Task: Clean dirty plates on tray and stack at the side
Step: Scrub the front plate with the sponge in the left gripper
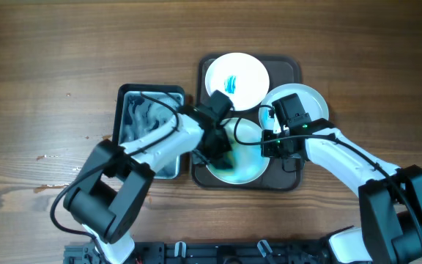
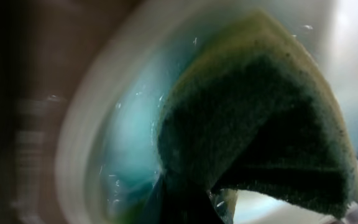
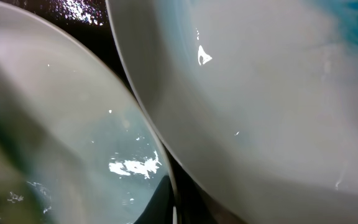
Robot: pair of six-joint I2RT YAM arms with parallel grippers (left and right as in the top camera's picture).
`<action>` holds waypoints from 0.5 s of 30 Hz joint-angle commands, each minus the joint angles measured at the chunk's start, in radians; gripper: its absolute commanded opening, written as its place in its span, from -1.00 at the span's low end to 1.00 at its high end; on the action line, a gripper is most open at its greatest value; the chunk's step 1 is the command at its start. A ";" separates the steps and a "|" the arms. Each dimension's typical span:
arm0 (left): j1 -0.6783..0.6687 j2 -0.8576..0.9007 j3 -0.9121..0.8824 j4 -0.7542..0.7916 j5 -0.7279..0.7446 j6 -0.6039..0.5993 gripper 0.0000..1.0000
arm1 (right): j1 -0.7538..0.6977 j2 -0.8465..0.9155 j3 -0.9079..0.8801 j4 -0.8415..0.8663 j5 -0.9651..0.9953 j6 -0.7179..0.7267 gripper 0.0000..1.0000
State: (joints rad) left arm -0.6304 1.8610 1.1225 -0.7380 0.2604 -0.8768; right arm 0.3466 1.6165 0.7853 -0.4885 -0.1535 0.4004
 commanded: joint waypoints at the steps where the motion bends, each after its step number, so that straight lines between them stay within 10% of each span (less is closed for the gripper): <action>1: 0.051 0.045 0.000 -0.026 -0.210 0.050 -0.92 | -0.001 0.015 -0.008 -0.003 0.087 0.025 -0.91; 15: -0.077 0.098 0.000 0.380 0.187 0.080 -0.92 | -0.001 0.015 -0.008 -0.003 0.087 0.025 -0.91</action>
State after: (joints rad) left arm -0.6739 1.9087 1.1202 -0.3695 0.3515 -0.8059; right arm 0.3416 1.6146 0.7879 -0.4847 -0.1112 0.4267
